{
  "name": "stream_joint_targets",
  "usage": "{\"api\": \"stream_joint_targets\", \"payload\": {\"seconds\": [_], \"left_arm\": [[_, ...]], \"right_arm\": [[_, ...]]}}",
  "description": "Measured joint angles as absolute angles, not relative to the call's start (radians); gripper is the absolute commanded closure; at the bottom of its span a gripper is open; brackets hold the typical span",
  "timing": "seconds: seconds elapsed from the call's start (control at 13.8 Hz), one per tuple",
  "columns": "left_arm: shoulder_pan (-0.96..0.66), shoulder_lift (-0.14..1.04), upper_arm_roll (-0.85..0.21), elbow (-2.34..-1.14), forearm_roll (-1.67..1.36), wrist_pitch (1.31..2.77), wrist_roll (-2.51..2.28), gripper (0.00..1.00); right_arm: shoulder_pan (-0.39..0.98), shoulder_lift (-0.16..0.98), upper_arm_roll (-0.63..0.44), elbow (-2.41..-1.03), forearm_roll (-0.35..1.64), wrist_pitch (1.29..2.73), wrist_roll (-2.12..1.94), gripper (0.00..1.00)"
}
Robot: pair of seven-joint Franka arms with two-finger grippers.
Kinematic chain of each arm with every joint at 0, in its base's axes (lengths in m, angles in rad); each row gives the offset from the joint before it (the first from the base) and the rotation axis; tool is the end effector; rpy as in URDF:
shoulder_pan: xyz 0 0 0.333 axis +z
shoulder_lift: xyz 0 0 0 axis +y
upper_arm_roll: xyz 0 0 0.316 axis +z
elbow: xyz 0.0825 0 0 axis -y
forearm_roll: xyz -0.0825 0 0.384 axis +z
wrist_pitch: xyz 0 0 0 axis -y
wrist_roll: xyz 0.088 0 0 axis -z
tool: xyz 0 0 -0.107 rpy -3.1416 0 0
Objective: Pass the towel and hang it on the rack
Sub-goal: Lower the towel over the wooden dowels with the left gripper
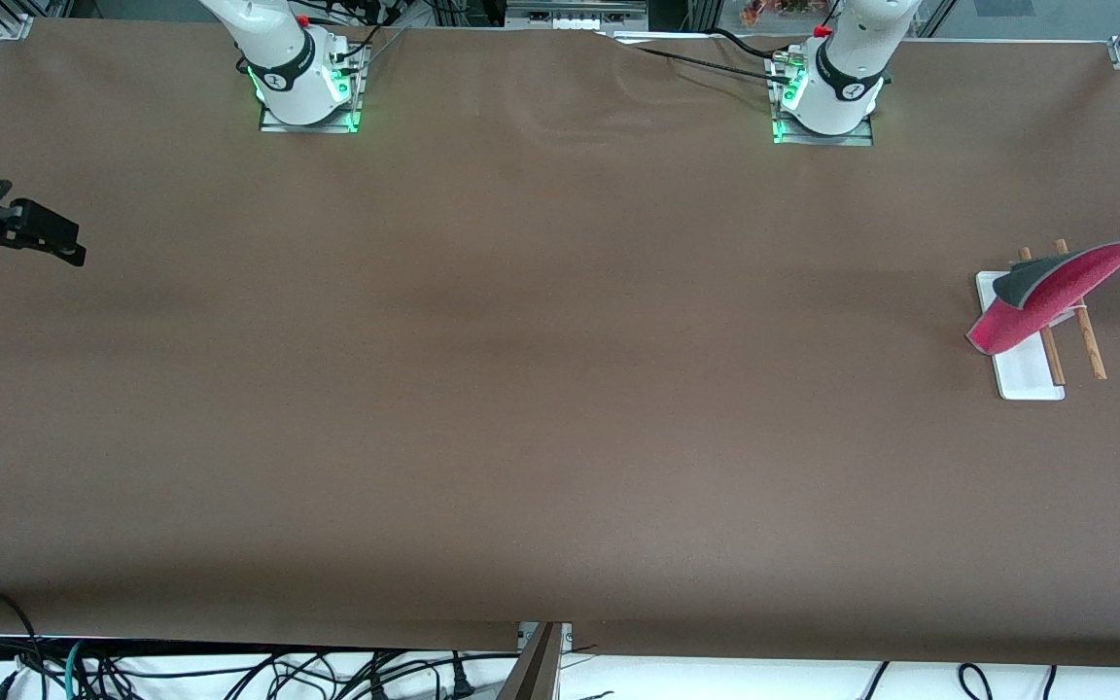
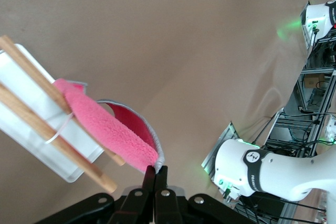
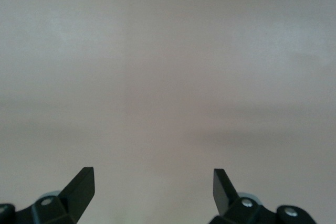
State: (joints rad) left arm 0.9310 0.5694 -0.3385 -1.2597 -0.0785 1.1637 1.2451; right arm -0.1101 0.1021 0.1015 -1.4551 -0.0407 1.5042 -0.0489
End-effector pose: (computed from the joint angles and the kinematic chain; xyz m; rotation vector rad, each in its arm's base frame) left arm 0.5045 0.3832 0.4154 2.3313 -0.8110 -0.2166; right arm 0.5791 -0.0128 0.6155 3.1111 0.0597 -0.0830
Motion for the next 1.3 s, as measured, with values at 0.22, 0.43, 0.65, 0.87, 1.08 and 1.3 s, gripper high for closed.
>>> {"api": "stream_joint_targets", "payload": {"seconds": [0.22,0.43,0.65,0.87,1.08,1.3], "left_arm": [[0.933,0.631,-0.305,-1.198,-0.072,1.175,1.3,1.0],[0.932,0.671,-0.276,-1.17,-0.048,1.239,1.381,1.0],[0.933,0.682,-0.215,-1.166,-0.048,1.287,1.47,1.0],[0.934,0.684,-0.19,-1.158,-0.048,1.304,1.51,1.0],[0.933,0.69,-0.168,-1.153,-0.048,1.343,1.561,1.0],[0.934,0.715,-0.132,-1.153,-0.048,1.396,1.621,0.8]], "right_arm": [[-0.107,0.091,0.094,-1.463,-0.036,1.462,-0.068,0.0],[-0.107,0.091,0.078,-1.47,-0.035,1.461,-0.098,0.0],[-0.107,0.091,0.078,-1.472,-0.035,1.461,-0.099,0.0],[-0.107,0.095,0.077,-1.477,-0.035,1.461,-0.099,0.0],[-0.107,0.1,0.075,-1.477,-0.035,1.461,-0.099,0.0],[-0.107,0.102,0.075,-1.477,-0.035,1.461,-0.1,0.0]]}}
